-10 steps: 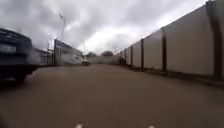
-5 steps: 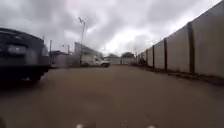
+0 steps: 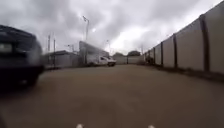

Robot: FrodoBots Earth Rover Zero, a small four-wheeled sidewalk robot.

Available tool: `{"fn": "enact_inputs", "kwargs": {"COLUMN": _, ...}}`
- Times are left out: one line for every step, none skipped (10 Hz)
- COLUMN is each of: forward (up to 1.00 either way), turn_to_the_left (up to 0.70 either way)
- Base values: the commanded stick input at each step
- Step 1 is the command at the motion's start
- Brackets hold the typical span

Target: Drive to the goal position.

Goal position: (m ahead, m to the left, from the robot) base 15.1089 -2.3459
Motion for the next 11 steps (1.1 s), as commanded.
{"fn": "enact_inputs", "kwargs": {"forward": 1.00, "turn_to_the_left": 0.02}}
{"fn": "enact_inputs", "kwargs": {"forward": 1.00, "turn_to_the_left": 0.02}}
{"fn": "enact_inputs", "kwargs": {"forward": 1.00, "turn_to_the_left": 0.02}}
{"fn": "enact_inputs", "kwargs": {"forward": 1.00, "turn_to_the_left": -0.01}}
{"fn": "enact_inputs", "kwargs": {"forward": 1.00, "turn_to_the_left": -0.38}}
{"fn": "enact_inputs", "kwargs": {"forward": 1.00, "turn_to_the_left": -0.38}}
{"fn": "enact_inputs", "kwargs": {"forward": 1.00, "turn_to_the_left": -0.20}}
{"fn": "enact_inputs", "kwargs": {"forward": 1.00, "turn_to_the_left": 0.02}}
{"fn": "enact_inputs", "kwargs": {"forward": 1.00, "turn_to_the_left": 0.02}}
{"fn": "enact_inputs", "kwargs": {"forward": 1.00, "turn_to_the_left": 0.02}}
{"fn": "enact_inputs", "kwargs": {"forward": 1.00, "turn_to_the_left": 0.02}}
